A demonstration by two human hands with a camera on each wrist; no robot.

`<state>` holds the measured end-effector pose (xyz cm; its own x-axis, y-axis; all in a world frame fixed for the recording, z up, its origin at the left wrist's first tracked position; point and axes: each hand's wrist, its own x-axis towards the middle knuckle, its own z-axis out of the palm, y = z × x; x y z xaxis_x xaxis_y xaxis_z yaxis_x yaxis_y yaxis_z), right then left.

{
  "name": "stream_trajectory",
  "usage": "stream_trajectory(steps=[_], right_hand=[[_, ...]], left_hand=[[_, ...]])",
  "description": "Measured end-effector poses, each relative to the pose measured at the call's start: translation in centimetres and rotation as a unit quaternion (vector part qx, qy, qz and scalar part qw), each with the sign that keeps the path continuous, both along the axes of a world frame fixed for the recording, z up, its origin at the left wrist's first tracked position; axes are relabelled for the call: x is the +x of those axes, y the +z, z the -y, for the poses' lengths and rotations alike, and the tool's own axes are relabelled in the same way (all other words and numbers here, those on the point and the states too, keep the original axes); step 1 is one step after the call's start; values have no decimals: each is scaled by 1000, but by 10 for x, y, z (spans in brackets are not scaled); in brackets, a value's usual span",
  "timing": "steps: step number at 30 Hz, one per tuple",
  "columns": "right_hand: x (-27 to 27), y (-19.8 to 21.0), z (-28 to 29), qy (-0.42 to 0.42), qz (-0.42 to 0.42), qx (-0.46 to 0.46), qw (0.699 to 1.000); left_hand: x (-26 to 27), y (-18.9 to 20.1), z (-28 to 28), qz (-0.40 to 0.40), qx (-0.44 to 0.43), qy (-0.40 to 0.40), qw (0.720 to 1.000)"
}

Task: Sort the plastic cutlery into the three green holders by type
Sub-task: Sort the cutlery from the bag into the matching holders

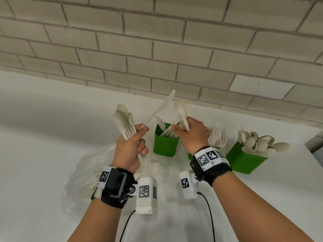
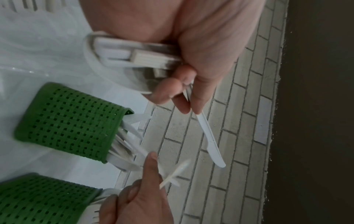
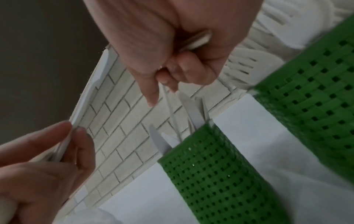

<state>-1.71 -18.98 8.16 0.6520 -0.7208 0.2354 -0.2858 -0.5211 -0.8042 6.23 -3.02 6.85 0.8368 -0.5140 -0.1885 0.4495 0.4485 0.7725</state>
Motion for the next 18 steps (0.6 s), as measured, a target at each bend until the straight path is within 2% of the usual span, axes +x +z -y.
stream_trajectory(steps=[2,5,8,11,14,18], right_hand=[[3,-2,0,-10,13,28,999],[2,7,-2,-31,78,87,993],[2,21,-4,-8,141,119,983],[6,33,-10,26,168,139,976],[8,43,-7,11,214,120,969],[3,45,13,-43,242,12,969]], left_hand=[[3,-1,-1,-4,2,2,1000],[6,-5,-1,-6,4,1,1000],[6,-8,3,-5,8,-9,1000],[3,-11,8,10,16,-41,999],[0,-10,11,31,37,-60,997],[5,-13,9,28,62,-37,997]])
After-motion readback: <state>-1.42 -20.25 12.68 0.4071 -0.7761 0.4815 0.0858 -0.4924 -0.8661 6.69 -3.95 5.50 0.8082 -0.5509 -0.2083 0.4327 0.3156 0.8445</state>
